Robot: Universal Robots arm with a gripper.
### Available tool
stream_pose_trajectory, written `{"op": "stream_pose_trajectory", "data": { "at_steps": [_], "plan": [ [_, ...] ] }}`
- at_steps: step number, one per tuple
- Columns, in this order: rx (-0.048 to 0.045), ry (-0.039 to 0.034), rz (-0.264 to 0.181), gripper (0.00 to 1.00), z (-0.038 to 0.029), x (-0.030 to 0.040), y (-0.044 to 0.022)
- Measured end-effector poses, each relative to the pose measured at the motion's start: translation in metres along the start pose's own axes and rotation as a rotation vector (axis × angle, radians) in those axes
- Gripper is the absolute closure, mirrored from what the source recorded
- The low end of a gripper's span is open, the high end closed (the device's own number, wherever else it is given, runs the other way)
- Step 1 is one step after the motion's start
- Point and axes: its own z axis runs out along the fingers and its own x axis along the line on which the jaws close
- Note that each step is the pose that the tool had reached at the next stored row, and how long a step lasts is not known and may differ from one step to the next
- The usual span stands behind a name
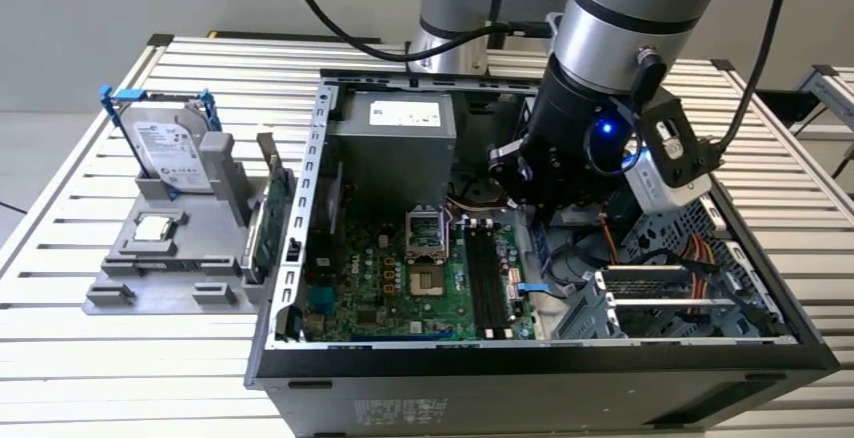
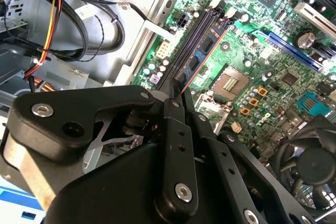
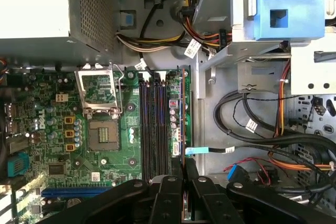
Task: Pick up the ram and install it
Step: 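Insert the ram into the slot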
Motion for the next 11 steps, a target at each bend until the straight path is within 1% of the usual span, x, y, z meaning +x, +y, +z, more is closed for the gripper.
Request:
{"op": "stream_pose_trajectory", "data": {
  "at_steps": [8,11],
  "plan": [
    [0.0001,0.0000,0.000,1.00,0.0001,0.0000,0.0000],
    [0.0001,0.0001,-0.007,1.00,0.0004,-0.0001,0.0000]
  ]
}}
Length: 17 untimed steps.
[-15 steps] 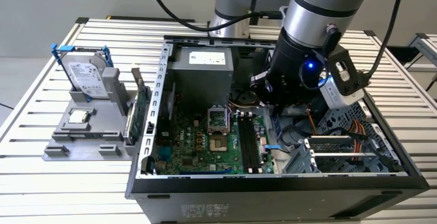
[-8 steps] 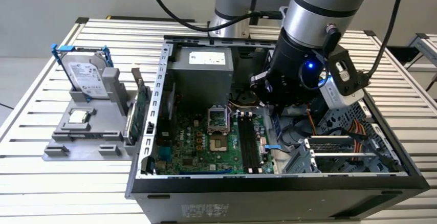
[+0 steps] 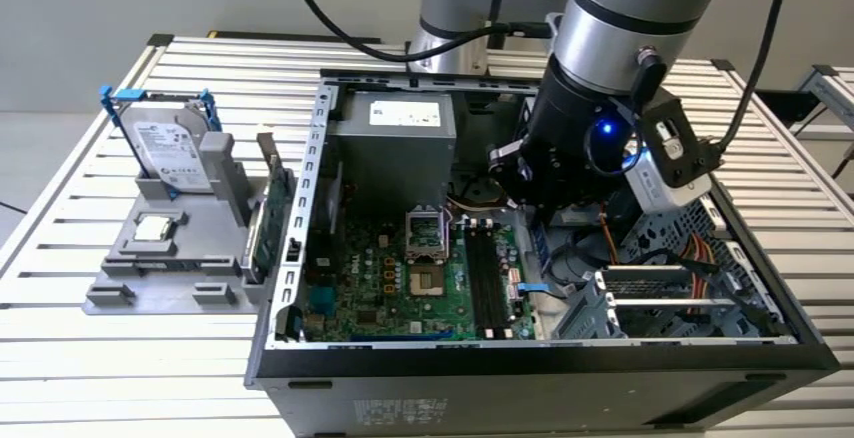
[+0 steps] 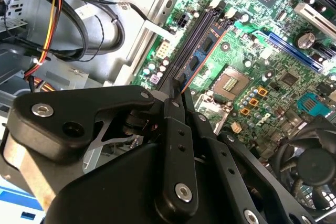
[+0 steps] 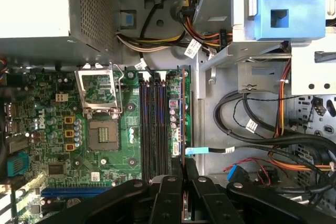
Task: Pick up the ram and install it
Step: 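Insert the ram into the slot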
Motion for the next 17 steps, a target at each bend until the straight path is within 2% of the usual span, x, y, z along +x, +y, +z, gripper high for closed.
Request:
{"op": "stream_pose_trajectory", "data": {
  "at_steps": [17],
  "plan": [
    [-0.0002,0.0005,-0.031,1.00,0.0142,0.0001,-0.0007]
  ]
}}
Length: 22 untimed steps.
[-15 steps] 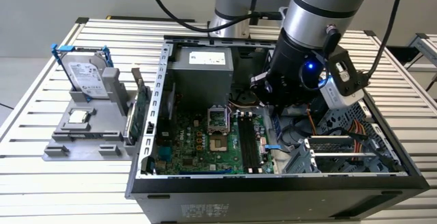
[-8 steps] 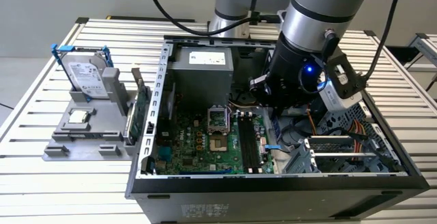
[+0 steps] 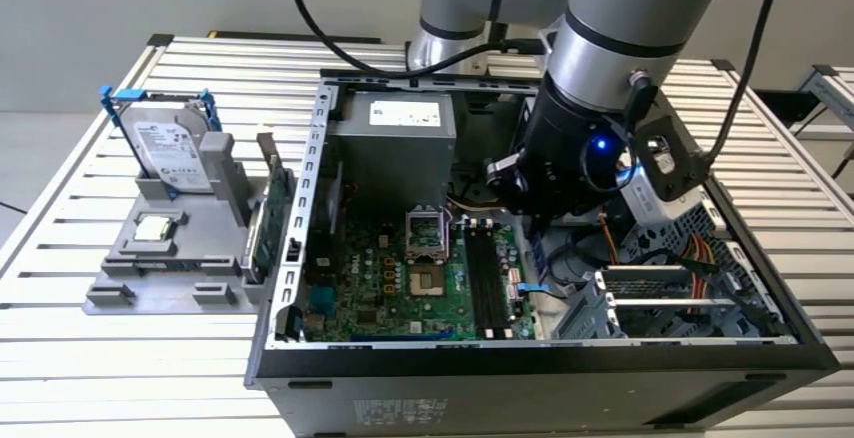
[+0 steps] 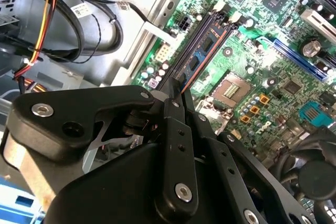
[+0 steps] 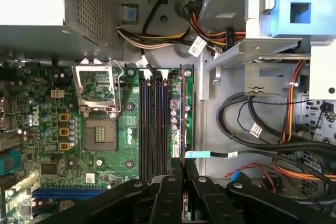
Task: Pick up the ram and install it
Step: 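Insert the ram into the slot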
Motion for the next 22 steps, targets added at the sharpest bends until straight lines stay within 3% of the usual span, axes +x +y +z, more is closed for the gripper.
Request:
{"op": "stream_pose_trajectory", "data": {
  "at_steps": [22],
  "plan": [
    [-0.0002,0.0001,-0.012,1.00,0.0245,0.0001,-0.0005]
  ]
}}
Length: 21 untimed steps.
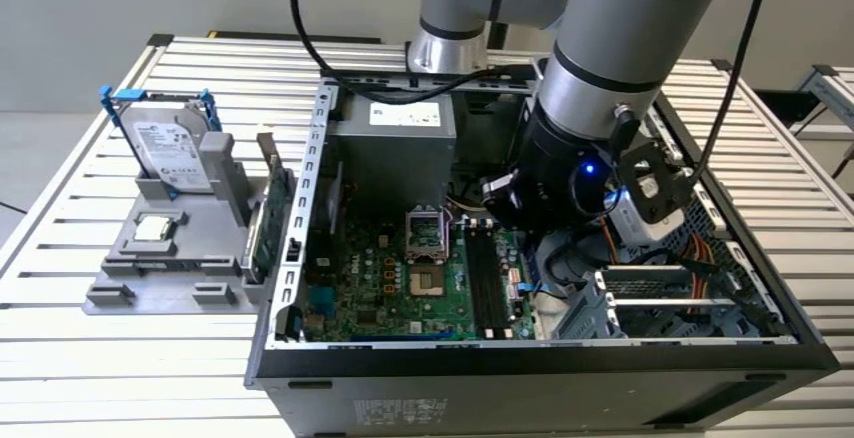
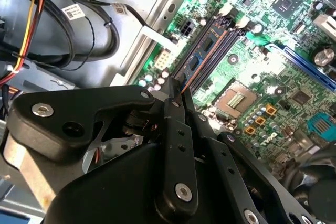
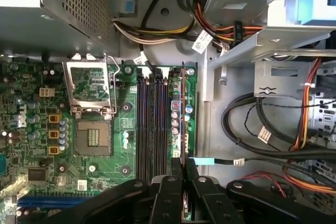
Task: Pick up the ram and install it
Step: 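Insert the ram into the slot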
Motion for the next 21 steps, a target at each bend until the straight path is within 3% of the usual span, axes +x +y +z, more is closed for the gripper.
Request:
{"op": "stream_pose_trajectory", "data": {
  "at_steps": [21],
  "plan": [
    [0.0003,0.0001,0.000,1.00,0.0186,0.0002,-0.0003]
  ]
}}
